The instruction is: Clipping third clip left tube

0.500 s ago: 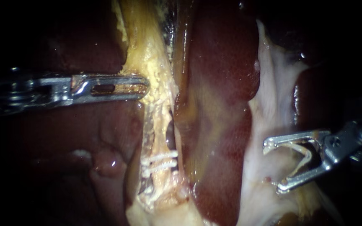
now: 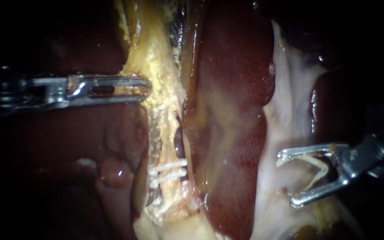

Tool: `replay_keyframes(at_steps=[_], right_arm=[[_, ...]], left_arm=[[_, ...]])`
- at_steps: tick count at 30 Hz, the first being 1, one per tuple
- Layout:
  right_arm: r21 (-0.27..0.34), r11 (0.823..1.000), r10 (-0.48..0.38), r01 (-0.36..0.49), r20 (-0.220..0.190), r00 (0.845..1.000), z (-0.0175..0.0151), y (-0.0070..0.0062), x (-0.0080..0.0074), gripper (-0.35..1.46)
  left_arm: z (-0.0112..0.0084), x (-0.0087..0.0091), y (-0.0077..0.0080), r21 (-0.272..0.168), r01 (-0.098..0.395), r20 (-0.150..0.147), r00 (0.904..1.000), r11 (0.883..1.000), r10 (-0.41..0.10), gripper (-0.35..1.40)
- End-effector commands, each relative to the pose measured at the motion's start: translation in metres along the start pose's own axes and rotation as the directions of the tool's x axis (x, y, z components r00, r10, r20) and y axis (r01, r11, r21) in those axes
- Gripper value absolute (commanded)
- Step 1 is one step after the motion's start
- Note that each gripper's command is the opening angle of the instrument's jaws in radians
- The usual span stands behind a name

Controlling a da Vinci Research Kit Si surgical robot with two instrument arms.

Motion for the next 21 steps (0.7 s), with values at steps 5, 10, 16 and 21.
replay_keyframes(at_steps=[5, 10, 16, 21], right_arm=[[0.027, 0.983, 0.179, -0.18, 0.014, 0.984, 0.0033, 0.0011, 0.0013, 0.6], [0.026, 0.973, 0.23, -0.23, 0.015, 0.973, 0.0067, 0.0026, 0.0015, 0.6], [0.015, 0.959, 0.282, -0.282, 0.015, 0.959, 0.0103, 0.0053, -0.0001, 0.59], [-0.002, 0.953, 0.304, -0.304, 0.01, 0.953, 0.0128, 0.0086, -0.0024, 0.58]], left_arm=[[-0.0028, -0.0007, -0.0005, -0.003, 0.01, 0.028, 0.9996, 1.0, -0.01, -0.35], [-0.0041, -0.001, -0.0013, 0.001, 0.015, 0.037, 0.9992, 1.0, -0.015, -0.35], [-0.0046, -0.0009, -0.0018, 0.0, 0.011, 0.037, 0.9992, 1.0, -0.011, -0.35], [-0.0049, -0.0008, -0.002, 0.0, 0.012, 0.04, 0.9991, 1.0, -0.012, -0.35]])
